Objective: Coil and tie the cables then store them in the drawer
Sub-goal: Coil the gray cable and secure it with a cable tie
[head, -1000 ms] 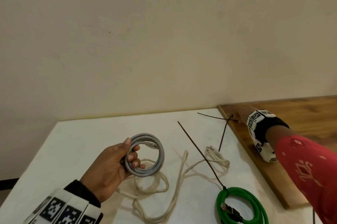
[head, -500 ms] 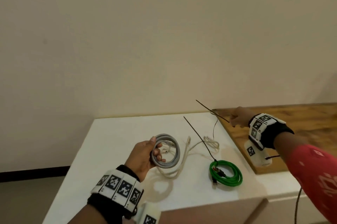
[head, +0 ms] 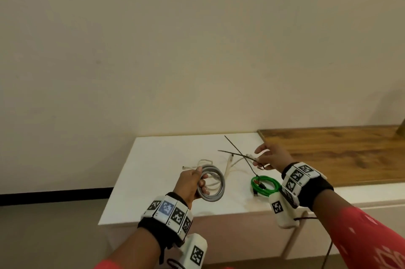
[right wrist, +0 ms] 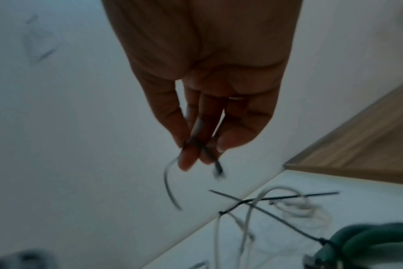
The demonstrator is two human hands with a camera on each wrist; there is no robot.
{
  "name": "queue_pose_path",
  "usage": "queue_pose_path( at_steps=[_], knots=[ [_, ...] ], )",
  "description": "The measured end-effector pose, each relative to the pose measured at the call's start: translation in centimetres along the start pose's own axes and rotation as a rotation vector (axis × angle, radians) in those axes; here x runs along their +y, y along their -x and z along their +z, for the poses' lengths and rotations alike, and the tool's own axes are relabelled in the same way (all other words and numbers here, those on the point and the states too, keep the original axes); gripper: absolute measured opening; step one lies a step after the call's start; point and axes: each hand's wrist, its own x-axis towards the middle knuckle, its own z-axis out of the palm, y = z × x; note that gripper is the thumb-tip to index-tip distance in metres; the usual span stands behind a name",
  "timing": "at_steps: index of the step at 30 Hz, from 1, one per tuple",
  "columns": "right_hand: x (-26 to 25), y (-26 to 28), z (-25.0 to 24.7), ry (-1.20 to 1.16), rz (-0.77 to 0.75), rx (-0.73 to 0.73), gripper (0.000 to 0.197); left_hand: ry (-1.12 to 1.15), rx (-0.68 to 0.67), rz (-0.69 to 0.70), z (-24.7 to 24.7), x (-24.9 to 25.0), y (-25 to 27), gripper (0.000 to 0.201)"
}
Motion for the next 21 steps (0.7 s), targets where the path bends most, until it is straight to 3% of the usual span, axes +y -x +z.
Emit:
queue_pose_path(
  at_steps=[6,12,18,21],
  knots=[
    [-1.6,6.7,2.6,-0.199,-0.116,-0.088,0.035,-0.027,0.034,0.045,-0.7,0.1,1.9,0.037],
    [-2.8,11.8,5.0,-0.357,-0.156,-0.121,0.026,-0.066,0.036,0.091,-2.4,0.2,4.1,0.037],
    [-3.7,13.9,8.5,0.054,-0.333,0.003,0.019,-0.180,0.065,0.187,-4.8,1.0,6.7,0.035],
    [-4.2,14.4,10.6,0.041,-0.311,-0.083,0.023,-0.242,0.074,0.263,-5.9,1.4,7.9,0.033]
  ],
)
